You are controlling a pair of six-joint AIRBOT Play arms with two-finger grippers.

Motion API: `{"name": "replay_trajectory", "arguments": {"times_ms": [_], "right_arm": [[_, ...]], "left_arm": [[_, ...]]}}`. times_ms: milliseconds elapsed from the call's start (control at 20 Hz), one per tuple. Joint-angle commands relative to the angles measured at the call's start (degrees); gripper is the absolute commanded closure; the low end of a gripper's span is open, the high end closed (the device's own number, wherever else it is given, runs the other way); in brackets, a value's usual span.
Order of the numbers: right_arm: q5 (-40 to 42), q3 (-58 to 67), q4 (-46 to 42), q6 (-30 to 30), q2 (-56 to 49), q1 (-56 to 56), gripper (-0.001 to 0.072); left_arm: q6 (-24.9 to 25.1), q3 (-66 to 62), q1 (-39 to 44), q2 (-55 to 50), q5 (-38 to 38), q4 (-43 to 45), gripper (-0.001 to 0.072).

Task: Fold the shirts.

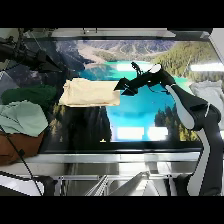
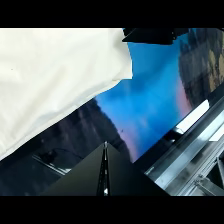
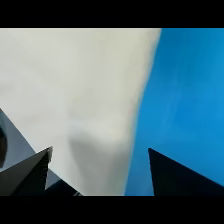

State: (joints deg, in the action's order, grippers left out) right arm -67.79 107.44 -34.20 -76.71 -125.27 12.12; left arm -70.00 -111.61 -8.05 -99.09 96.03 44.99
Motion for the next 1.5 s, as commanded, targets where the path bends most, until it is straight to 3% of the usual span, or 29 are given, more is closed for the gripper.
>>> {"name": "replay_trajectory", "arguments": {"times_ms": [0,50,150,200,250,500,750,900,1150,1450], "right_arm": [[2.1,-0.1,5.4,1.9,-2.1,2.0,0.0063],[3.1,-0.1,7.8,3.6,-2.1,2.6,0.0152],[4.6,-0.1,13.4,5.7,-2.1,3.7,0.0409],[4.9,0.1,15.9,6.6,-2.0,4.0,0.0632],[4.8,0.4,18.2,8.4,-1.8,4.1,0.0697],[5.7,5.4,14.8,8.9,5.7,-0.9,0.0698],[13.4,8.0,13.5,5.7,17.0,-16.0,0.0698],[16.8,8.0,6.6,-0.8,21.6,-26.9,0.0698],[6.8,8.0,-12.3,-16.4,25.6,-42.7,0.0698],[-4.5,7.8,-17.9,-22.6,25.6,-52.0,0.0698]], "left_arm": [[0.0,0.0,-0.1,0.0,0.0,0.0,0.0697],[0.0,0.0,-0.1,0.0,0.0,0.0,0.0697],[0.0,0.0,-0.1,0.0,0.0,0.0,0.0697],[0.0,0.0,-0.1,0.0,0.0,0.0,0.0696],[0.0,0.0,-0.1,0.0,0.0,0.0,0.0697],[0.0,0.0,-0.1,0.0,1.9,0.0,0.0697],[0.0,0.0,-0.1,0.0,2.6,0.0,0.0697],[0.0,0.0,-0.1,0.0,2.6,0.0,0.0697],[0.0,0.0,-0.1,0.0,2.5,0.0,0.0697],[-1.0,0.0,0.2,0.0,2.4,0.0,0.0697]]}}
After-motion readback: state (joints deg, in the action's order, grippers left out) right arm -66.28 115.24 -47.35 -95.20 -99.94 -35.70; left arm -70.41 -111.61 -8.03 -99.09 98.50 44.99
